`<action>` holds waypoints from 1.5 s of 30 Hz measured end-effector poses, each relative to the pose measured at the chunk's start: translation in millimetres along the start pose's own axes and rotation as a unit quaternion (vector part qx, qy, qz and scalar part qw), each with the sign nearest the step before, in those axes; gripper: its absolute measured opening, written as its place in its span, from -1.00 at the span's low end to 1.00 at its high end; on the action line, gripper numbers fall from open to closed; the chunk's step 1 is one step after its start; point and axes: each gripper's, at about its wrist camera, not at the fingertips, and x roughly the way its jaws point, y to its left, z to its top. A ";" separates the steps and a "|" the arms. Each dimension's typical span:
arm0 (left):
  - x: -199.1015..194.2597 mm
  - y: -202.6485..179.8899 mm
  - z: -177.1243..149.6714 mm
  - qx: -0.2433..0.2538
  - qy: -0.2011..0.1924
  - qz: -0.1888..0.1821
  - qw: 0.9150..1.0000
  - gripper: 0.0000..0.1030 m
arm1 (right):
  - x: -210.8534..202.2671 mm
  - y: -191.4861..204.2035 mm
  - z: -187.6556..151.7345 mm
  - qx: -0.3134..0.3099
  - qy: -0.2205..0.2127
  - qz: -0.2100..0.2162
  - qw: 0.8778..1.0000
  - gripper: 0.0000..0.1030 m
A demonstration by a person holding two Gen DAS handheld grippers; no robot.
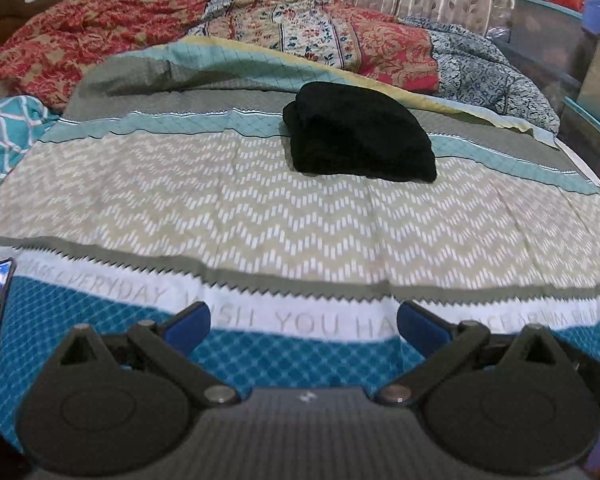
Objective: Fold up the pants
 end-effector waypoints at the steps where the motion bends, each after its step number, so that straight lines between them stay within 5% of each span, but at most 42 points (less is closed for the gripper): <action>1: -3.4 -0.5 -3.3 0.001 0.001 0.001 1.000 1.00 | -4.3 2.6 -6.3 -0.005 0.001 0.000 1.000 0.83; 7: -23.9 -0.3 -25.7 0.005 -0.002 0.015 1.000 1.00 | -18.2 12.2 -24.2 -0.023 0.006 -0.004 1.000 1.00; 33: -21.7 -7.1 -34.0 0.045 -0.013 0.078 0.996 1.00 | -12.8 22.3 -36.9 -0.028 0.022 -0.002 0.999 1.00; 45: -20.4 -2.3 -29.7 0.034 -0.016 0.060 0.997 1.00 | -5.7 21.5 -37.9 -0.018 0.037 -0.001 0.999 1.00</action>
